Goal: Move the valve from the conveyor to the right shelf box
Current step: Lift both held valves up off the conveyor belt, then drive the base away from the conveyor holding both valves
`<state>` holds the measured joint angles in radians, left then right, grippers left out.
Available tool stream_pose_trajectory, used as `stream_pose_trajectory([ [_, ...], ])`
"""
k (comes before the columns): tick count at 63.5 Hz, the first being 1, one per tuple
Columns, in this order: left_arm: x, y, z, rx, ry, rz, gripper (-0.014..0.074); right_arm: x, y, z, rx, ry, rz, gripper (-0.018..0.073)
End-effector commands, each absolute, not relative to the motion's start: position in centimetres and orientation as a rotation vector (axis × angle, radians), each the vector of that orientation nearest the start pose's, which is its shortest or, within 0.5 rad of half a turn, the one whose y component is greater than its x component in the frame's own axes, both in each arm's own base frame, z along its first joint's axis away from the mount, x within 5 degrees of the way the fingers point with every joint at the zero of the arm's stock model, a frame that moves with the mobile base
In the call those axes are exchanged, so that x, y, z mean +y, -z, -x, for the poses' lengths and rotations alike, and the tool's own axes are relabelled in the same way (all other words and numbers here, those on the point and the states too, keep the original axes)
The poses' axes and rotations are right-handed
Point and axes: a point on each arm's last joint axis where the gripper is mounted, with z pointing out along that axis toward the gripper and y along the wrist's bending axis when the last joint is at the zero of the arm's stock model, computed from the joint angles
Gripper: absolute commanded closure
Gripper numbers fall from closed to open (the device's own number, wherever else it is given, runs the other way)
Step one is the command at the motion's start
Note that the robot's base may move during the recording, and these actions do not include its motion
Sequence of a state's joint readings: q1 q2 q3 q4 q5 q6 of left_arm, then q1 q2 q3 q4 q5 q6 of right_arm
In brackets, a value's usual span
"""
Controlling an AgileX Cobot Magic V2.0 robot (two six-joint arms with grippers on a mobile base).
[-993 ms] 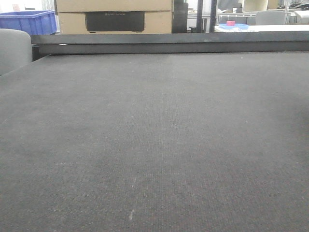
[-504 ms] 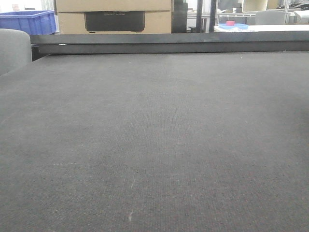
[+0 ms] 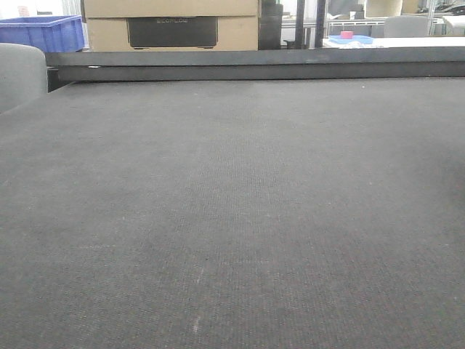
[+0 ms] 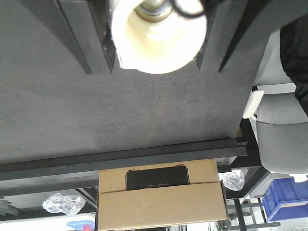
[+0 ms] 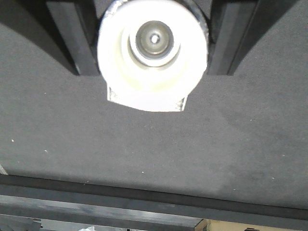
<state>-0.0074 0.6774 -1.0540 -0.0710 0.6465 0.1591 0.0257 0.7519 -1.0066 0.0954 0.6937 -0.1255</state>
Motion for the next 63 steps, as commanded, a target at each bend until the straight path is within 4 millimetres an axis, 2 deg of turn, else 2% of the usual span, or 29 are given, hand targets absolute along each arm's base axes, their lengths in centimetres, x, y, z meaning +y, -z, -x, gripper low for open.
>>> stream_pose_trajectory([
  [1, -0.53, -45.32, -10.7, 1.678, -0.024, -0.12, 0.0708, 0.8, -43.22, -13.17, 1.805, -0.025, 0.109, 0.0713],
  [63, -0.53, -45.32, -10.7, 1.678, -0.024, -0.12, 0.0708, 0.8, -43.12, -13.4, 1.813, -0.025, 0.11, 0.0713],
])
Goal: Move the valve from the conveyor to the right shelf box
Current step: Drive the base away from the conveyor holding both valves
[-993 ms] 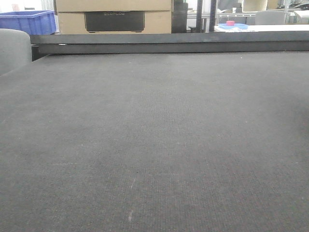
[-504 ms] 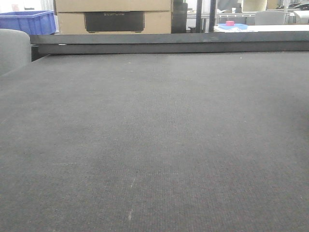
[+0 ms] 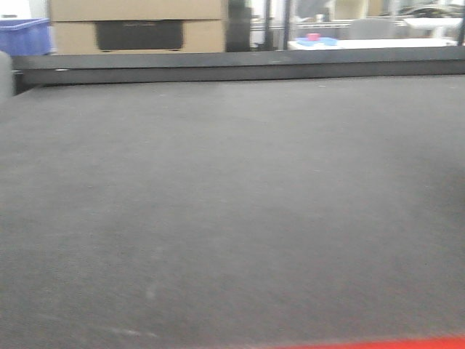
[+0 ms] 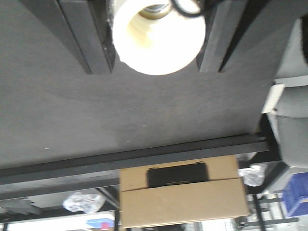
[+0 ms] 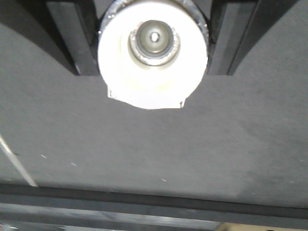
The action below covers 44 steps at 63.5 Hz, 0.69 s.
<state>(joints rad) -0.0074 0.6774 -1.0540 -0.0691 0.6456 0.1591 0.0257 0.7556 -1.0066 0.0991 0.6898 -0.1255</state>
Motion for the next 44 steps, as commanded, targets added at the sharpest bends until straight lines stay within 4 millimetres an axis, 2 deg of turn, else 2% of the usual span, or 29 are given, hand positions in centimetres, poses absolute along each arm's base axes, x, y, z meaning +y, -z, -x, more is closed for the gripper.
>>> stream_pose_trajectory([
  [1, -0.53, -45.32, -10.7, 1.678, -0.024, -0.12, 0.0708, 0.8, -43.12, -13.4, 1.813, -0.025, 0.11, 0.0713],
  [44, -0.53, -45.34, -10.64, 1.676, -0.024, -0.12, 0.0708, 0.8, -43.12, -13.4, 1.813, -0.025, 0.11, 0.0713],
])
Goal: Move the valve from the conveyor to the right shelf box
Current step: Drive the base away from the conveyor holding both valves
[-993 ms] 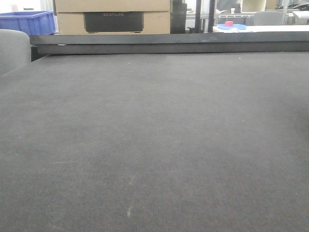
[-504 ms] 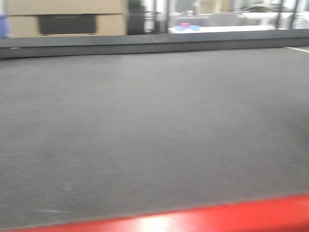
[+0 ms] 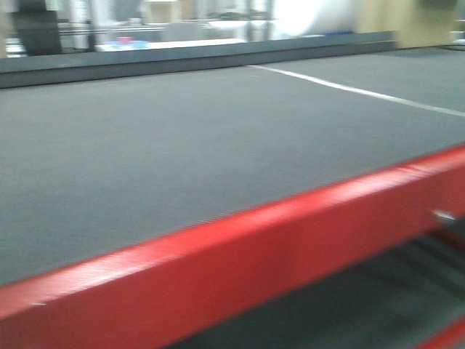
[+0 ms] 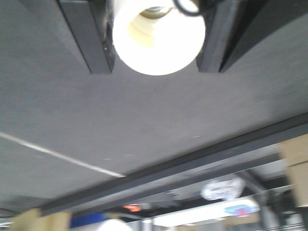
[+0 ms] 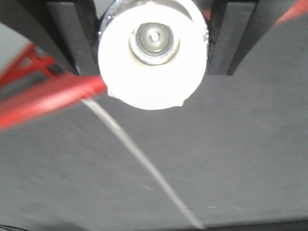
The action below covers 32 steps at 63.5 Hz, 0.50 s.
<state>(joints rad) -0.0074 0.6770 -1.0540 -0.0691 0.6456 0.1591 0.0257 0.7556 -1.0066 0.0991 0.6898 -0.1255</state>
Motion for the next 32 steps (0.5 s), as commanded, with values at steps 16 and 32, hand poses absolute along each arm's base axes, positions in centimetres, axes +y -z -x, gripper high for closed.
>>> stream_pose_trajectory([
  [16, -0.53, -45.34, -10.64, 1.676, -0.024, -0.12, 0.0708, 0.8, -43.12, -13.4, 1.813, -0.025, 0.11, 0.0713],
  [32, -0.53, -45.34, -10.64, 1.676, -0.024, -0.12, 0.0708, 0.8, -43.12, -13.4, 1.813, -0.025, 0.11, 0.0713],
])
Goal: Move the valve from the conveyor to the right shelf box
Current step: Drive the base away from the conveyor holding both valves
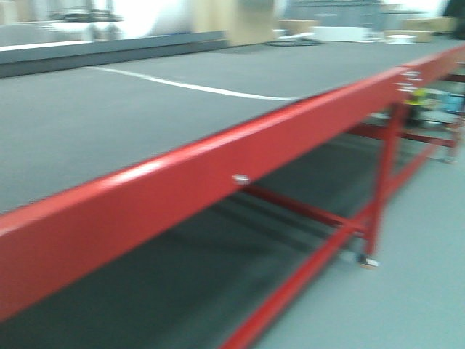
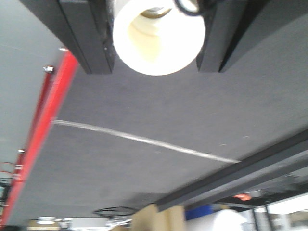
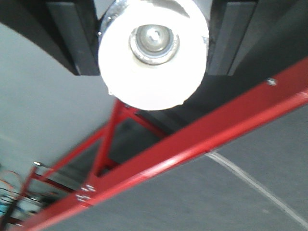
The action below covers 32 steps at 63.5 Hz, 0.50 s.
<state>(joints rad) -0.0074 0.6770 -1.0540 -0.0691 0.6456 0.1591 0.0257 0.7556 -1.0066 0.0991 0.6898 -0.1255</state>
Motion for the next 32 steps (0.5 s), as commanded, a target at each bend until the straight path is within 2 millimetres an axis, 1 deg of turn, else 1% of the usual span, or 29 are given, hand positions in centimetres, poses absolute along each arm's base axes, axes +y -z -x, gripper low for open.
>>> stream_pose_trajectory([
  [1, -0.53, -45.34, -10.64, 1.676, -0.024, -0.12, 0.0708, 0.8, -43.12, -13.4, 1.813, -0.025, 0.11, 0.0713],
  [32, -0.53, -45.34, -10.64, 1.676, -0.024, -0.12, 0.0708, 0.8, -43.12, -13.4, 1.813, -0.025, 0.11, 0.0713],
])
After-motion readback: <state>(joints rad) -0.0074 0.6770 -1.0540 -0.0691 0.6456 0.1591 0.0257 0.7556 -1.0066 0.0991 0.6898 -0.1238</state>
